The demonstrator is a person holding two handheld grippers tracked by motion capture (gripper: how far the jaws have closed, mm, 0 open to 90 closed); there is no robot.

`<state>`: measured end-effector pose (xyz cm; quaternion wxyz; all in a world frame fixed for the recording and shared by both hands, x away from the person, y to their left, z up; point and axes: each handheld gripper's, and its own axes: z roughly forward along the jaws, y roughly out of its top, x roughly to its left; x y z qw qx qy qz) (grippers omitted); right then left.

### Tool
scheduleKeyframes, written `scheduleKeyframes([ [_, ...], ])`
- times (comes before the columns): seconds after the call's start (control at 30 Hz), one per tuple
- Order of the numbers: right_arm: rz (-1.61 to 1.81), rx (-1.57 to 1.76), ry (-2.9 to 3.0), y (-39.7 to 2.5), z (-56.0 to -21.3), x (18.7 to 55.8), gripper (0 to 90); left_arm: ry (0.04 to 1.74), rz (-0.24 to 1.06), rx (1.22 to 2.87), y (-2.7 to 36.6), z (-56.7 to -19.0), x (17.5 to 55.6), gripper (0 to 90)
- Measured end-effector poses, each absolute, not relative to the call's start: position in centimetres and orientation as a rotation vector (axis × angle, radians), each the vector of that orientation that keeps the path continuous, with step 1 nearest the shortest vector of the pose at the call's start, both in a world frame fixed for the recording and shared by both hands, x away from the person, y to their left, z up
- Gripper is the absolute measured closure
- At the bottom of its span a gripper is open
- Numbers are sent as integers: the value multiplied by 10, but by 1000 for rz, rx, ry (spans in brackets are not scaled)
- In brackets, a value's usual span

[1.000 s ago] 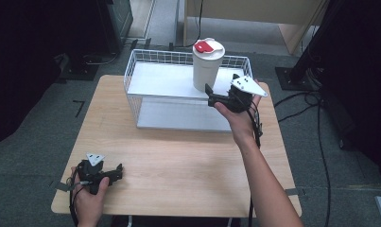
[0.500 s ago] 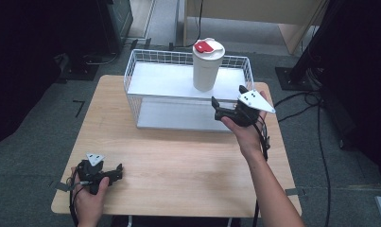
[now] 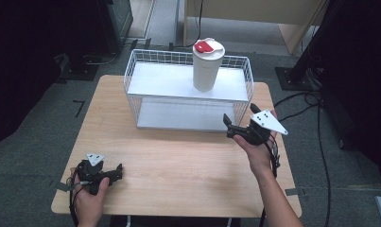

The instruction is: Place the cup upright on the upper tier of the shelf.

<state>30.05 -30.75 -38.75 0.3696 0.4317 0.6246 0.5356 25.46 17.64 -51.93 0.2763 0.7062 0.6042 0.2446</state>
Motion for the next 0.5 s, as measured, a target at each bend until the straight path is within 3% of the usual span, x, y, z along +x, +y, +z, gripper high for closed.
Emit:
scheduleKeyframes([
  [0.5,1341,1176,1588,-349,-423,263,0,1624,655,1897,176,-519,255,0],
])
